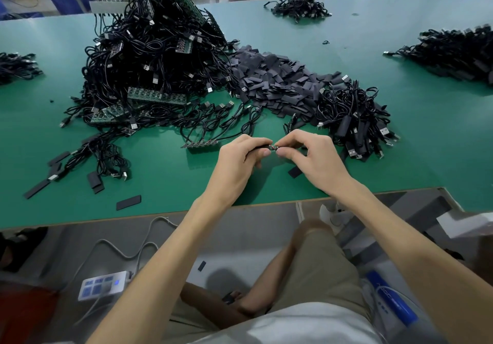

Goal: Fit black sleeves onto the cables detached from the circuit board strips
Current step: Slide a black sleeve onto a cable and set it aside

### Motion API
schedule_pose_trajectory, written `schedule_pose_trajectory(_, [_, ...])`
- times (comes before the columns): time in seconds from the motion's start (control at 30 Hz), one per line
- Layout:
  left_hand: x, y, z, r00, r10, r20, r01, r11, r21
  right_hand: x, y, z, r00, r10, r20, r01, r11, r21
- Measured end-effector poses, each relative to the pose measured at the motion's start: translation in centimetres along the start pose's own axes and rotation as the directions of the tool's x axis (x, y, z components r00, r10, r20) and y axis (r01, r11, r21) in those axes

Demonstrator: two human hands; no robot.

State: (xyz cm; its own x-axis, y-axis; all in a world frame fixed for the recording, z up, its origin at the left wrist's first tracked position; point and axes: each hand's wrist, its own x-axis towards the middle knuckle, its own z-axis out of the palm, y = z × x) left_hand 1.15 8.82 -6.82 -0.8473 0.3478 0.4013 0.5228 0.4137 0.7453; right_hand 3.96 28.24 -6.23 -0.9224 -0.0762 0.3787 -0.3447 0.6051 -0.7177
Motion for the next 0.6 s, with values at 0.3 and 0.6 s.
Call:
schedule_pose_trajectory(0.3, [0.1, -0.34, 0.08, 1.0, -0.018, -0.003, 0.018, 1.0, 0.023, -0.02, -0.29, -0.04, 0.999, -0.011, 0.031, 0.01, 1.0, 0.026])
schedule_pose_trajectory(0.6, [-0.09, 0.41, -0.23, 0.995, 0.04, -0.093, -0.029, 0.992, 0.12, -0.04, -0.33, -0.05, 0.999, -0.012, -0.041, 0.013, 0.999, 0.036])
